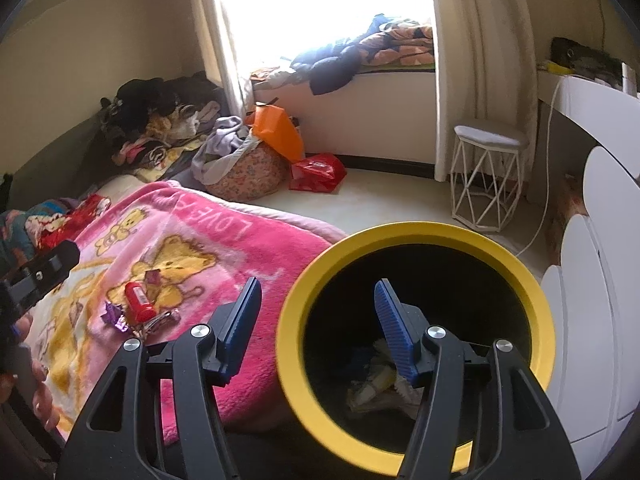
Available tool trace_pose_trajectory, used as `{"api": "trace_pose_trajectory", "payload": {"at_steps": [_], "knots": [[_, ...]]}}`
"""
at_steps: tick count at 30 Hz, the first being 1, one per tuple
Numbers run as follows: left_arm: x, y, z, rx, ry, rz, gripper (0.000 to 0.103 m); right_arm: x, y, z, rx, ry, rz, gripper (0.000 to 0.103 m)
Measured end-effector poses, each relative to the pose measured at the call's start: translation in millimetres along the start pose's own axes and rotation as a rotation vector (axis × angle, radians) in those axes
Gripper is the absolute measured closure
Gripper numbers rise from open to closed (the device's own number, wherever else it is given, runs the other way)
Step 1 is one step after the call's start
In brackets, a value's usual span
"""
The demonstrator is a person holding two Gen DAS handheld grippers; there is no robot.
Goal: Collect trash
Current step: 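Move both open tools back toward the red tube and purple wrappers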
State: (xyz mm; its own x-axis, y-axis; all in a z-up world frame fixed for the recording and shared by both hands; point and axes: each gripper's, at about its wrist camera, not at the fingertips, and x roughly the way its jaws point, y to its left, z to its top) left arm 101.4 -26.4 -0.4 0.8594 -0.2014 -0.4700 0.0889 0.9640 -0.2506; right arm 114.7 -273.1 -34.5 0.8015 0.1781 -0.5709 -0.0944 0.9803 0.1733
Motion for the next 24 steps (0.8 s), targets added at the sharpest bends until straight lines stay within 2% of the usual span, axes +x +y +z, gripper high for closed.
{"api": "trace_pose_trajectory", "payload": {"at_steps": [14,24], "knots": [[-7,28,3,-0.042,-0.018,0.044,0.011,-1,39,-2,-0.059,0.003,0.064,0.044],[-13,63,9,-0.104,-0.03,0.124,0.011,7,66,-5,-0.098,0.024,0.114,0.044]]}}
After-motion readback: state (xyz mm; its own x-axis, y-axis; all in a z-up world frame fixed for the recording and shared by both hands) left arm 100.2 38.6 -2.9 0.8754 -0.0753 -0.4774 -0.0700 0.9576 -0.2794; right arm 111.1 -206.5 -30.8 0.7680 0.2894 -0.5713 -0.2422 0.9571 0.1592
